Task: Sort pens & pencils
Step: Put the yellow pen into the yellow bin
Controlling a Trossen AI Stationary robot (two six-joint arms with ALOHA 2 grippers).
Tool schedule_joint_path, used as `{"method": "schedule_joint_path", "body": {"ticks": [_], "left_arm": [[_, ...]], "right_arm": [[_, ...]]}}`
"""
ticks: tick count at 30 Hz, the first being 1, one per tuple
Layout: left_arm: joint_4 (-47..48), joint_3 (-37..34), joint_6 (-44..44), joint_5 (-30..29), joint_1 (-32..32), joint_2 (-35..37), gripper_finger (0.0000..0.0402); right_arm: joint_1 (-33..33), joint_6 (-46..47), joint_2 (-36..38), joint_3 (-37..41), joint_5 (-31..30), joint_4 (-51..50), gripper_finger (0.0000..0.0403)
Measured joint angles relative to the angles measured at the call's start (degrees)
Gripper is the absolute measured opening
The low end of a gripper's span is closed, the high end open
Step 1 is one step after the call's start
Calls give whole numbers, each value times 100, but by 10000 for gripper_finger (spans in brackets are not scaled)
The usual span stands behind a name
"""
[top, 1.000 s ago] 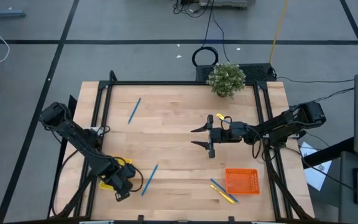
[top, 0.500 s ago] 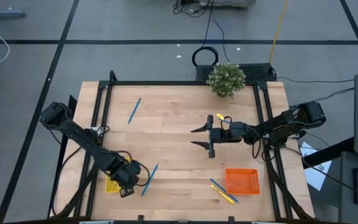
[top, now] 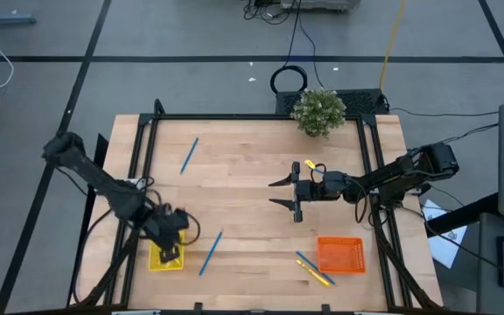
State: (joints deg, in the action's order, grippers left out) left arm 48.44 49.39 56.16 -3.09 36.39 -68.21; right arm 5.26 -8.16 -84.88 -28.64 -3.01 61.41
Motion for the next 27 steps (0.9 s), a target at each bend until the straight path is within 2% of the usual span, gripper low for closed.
{"method": "schedule_joint_path", "body": {"ticks": [6, 10, 14, 19, 22, 27], "left_arm": [[-386, 0, -1763, -2364, -418, 1056, 2], [-1263, 0, -3167, -3299, -712, 1544, 8], [-2441, 0, -4438, -3380, -960, 1672, 2], [-4103, -412, -5497, -2851, -1198, 1503, 16], [-4973, -1000, -5764, -2573, -1384, 1456, 25], [-6321, -1951, -5740, -2533, -1794, 1467, 27]], "right_arm": [[0, 0, 0, 0, 0, 4, 199], [-1, -7, 0, 0, 0, 42, 199], [0, -11, 2, 0, 0, 85, 199], [0, -9, 2, 0, 0, 90, 199], [7, -9, 2, 0, 2, 90, 199], [7, -9, 2, 0, 2, 119, 199]]}}
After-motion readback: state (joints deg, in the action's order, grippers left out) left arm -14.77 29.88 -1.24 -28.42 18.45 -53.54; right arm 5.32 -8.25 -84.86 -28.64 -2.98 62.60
